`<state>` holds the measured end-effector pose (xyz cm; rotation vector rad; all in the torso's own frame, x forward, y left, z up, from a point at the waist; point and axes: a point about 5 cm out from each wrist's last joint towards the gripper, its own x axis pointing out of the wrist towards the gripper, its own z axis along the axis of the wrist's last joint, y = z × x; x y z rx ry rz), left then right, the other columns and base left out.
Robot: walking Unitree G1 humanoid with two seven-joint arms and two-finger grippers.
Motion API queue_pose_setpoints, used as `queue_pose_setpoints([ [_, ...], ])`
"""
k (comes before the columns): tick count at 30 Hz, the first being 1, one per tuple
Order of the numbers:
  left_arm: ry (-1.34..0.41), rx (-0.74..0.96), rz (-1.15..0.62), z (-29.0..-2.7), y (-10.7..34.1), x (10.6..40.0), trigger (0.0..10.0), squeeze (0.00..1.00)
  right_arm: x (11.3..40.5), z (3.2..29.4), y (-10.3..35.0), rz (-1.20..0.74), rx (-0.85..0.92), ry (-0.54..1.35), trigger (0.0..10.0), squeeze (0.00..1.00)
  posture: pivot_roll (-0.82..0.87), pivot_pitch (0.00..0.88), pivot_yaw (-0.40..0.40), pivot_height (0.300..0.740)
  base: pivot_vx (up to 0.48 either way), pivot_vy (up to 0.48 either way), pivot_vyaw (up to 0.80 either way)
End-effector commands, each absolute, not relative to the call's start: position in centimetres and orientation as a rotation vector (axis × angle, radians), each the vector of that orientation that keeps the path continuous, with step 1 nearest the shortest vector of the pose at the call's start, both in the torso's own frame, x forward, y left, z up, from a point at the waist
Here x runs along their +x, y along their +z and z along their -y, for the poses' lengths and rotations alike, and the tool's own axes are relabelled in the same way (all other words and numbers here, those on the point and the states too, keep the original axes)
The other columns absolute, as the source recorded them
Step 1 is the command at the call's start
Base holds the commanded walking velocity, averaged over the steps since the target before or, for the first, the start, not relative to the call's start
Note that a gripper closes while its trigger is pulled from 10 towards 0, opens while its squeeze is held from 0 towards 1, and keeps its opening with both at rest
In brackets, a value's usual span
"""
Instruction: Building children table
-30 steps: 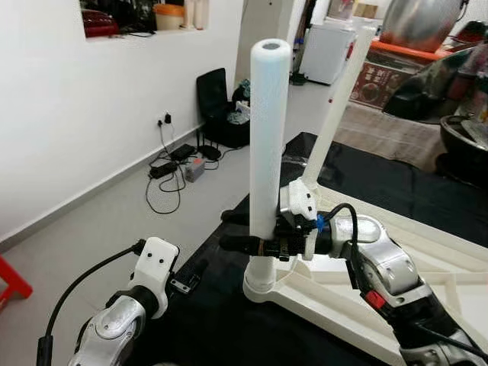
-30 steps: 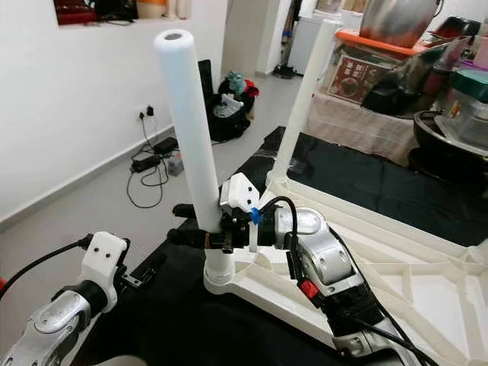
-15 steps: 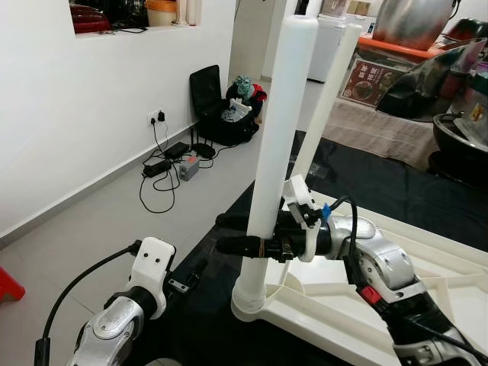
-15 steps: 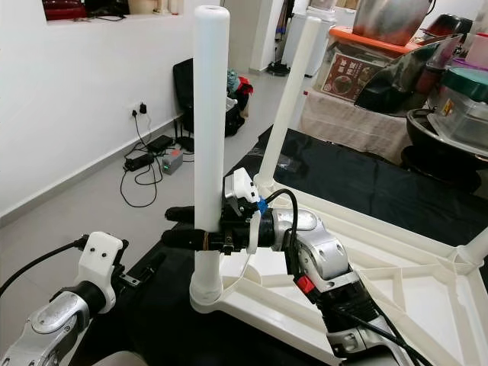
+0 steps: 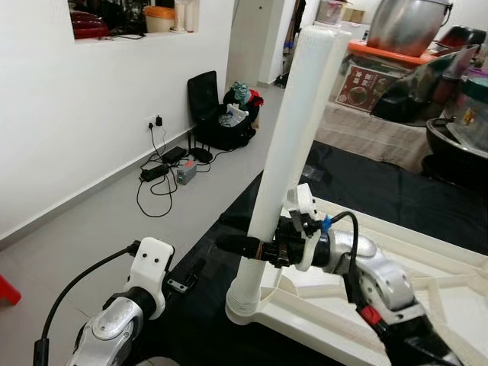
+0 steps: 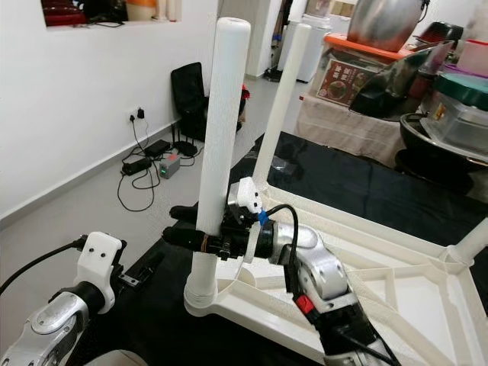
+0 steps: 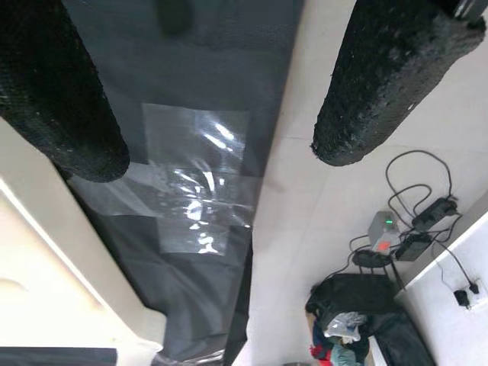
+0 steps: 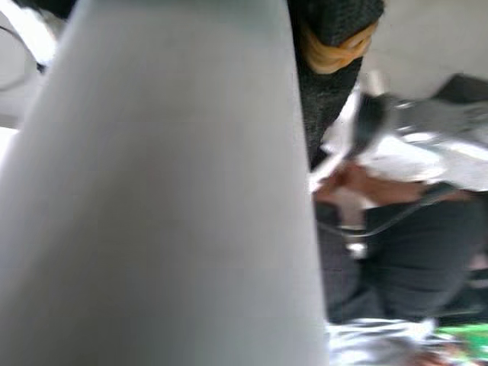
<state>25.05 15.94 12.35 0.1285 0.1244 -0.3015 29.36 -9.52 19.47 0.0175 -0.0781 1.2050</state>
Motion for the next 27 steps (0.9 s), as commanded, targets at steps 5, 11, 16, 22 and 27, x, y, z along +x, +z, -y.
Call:
queue_pose_setpoints([
  [5, -0.279, 0.126, -0.147, -16.2, 11.8, 25.1, 10.0, 0.00, 31.2, 14.5, 16.1, -0.095, -0.115, 0.491, 10.0, 0.00, 0.16, 0.000, -0.136, 0.740, 0.000, 0.000, 0.00],
  [11, -0.251, 0.133, -0.147, -16.7, 11.9, 25.2, 10.0, 0.00, 30.1, 18.3, 14.7, -0.199, -0.159, 0.038, 10.0, 0.00, 0.15, 0.000, -0.136, 0.740, 0.000, 0.000, 0.00],
  [16, -0.244, 0.131, -0.148, -16.8, 11.9, 25.3, 10.0, 0.00, 29.2, 19.5, 13.8, -0.227, -0.075, -0.112, 10.0, 0.00, 0.15, 0.000, -0.134, 0.740, 0.000, 0.000, 0.00],
  [22, -0.231, 0.130, -0.153, -17.0, 11.8, 25.4, 10.0, 0.00, 28.9, 20.8, 13.0, -0.258, 0.011, -0.281, 10.0, 0.00, 0.16, 0.000, -0.135, 0.740, 0.000, 0.000, 0.00],
  [27, -0.210, 0.136, -0.160, -17.2, 11.8, 25.5, 10.0, 0.00, 28.7, 21.7, 12.9, -0.260, 0.055, -0.422, 10.0, 0.00, 0.16, 0.000, -0.136, 0.740, 0.000, 0.000, 0.00],
])
